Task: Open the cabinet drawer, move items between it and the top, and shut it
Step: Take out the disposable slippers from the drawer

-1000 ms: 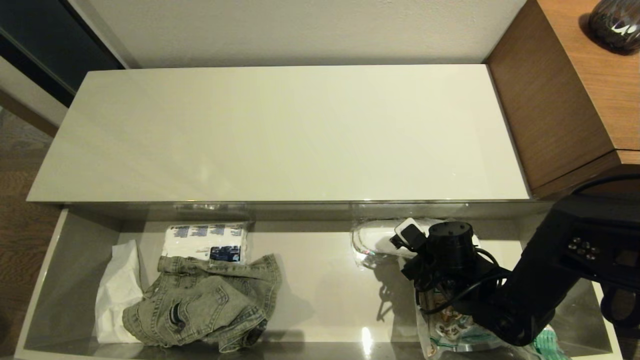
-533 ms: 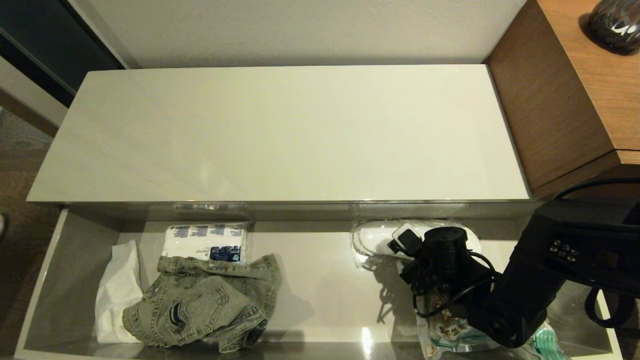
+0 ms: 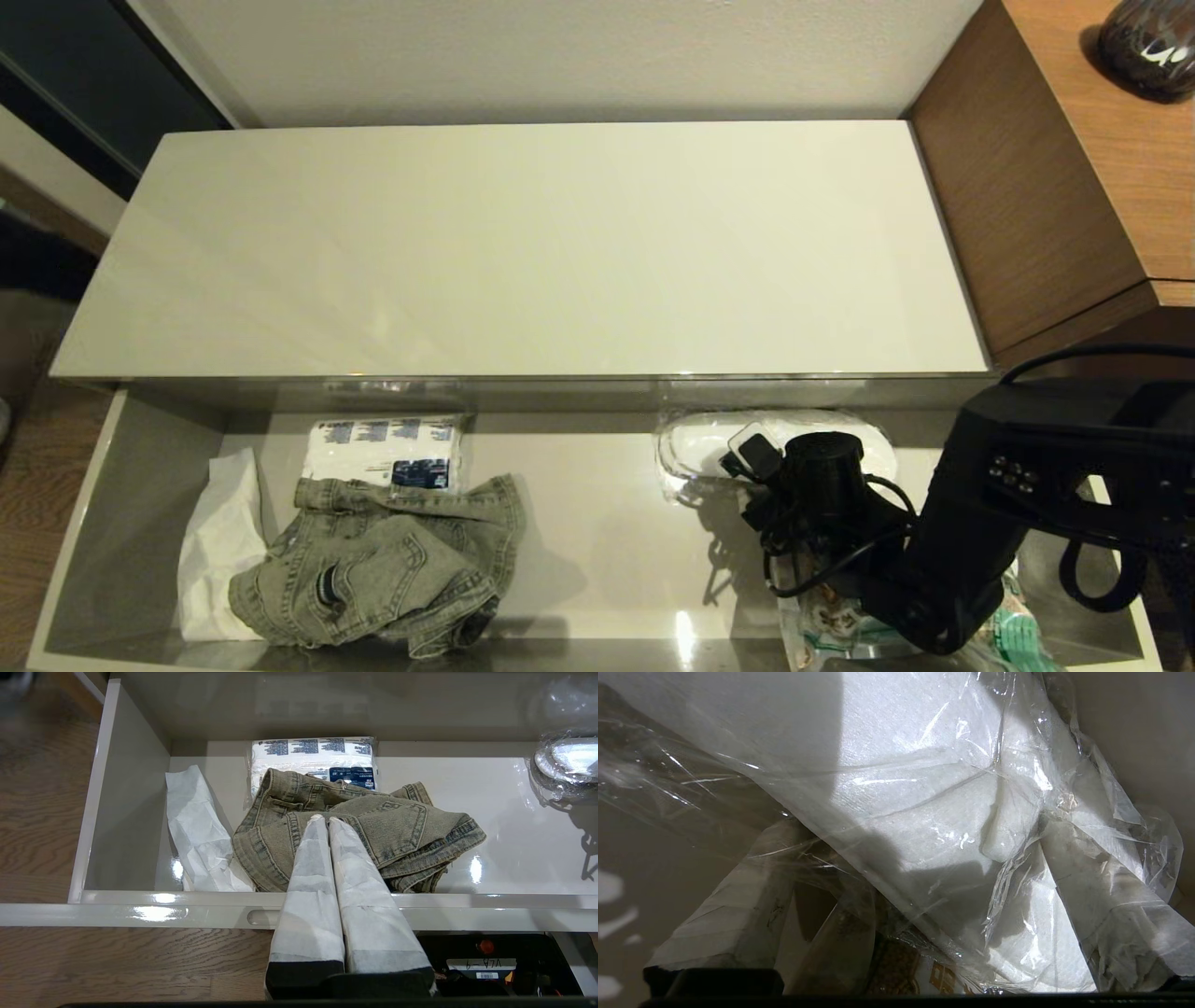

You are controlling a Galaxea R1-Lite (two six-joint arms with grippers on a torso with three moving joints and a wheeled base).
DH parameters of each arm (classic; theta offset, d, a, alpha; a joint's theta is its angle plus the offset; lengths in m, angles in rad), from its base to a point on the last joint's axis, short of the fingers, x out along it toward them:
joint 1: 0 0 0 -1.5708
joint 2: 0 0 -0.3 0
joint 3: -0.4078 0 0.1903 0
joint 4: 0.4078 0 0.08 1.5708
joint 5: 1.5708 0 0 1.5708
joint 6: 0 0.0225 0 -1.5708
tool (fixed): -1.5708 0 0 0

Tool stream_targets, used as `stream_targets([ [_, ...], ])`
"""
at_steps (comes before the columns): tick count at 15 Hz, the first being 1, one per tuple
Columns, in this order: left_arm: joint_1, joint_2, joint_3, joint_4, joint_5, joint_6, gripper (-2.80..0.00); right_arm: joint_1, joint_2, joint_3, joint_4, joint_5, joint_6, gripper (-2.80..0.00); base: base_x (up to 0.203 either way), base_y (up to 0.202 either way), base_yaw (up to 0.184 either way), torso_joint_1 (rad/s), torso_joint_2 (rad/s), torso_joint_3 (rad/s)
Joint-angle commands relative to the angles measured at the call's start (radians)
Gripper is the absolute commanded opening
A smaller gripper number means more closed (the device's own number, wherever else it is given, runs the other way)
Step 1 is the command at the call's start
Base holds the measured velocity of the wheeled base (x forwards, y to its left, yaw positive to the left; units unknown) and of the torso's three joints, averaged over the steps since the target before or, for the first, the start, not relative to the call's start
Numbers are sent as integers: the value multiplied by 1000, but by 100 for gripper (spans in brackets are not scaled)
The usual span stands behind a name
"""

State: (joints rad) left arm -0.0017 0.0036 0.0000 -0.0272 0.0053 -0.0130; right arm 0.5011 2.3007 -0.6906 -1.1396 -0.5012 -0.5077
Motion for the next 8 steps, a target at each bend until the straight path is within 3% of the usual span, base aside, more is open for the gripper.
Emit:
stream_targets([
  [1,0,-1,2,0,1,-1,-280,-4,20,-6,-11,-5,-3,0,0,0,0,0,0,0],
  [3,0,-1,2,0,1,-1,-280,-1,20,-4,-15,-10,-3,0,0,0,0,0,0,0],
  [4,0,-1,2,0,1,-1,-280,-1,22,-3,-25,-10,-3,-280,0,0,0,0,0,0],
  [8,0,-1,2,0,1,-1,-280,-1,17,-1,-28,-10,-3,-280,0,0,0,0,0,0],
])
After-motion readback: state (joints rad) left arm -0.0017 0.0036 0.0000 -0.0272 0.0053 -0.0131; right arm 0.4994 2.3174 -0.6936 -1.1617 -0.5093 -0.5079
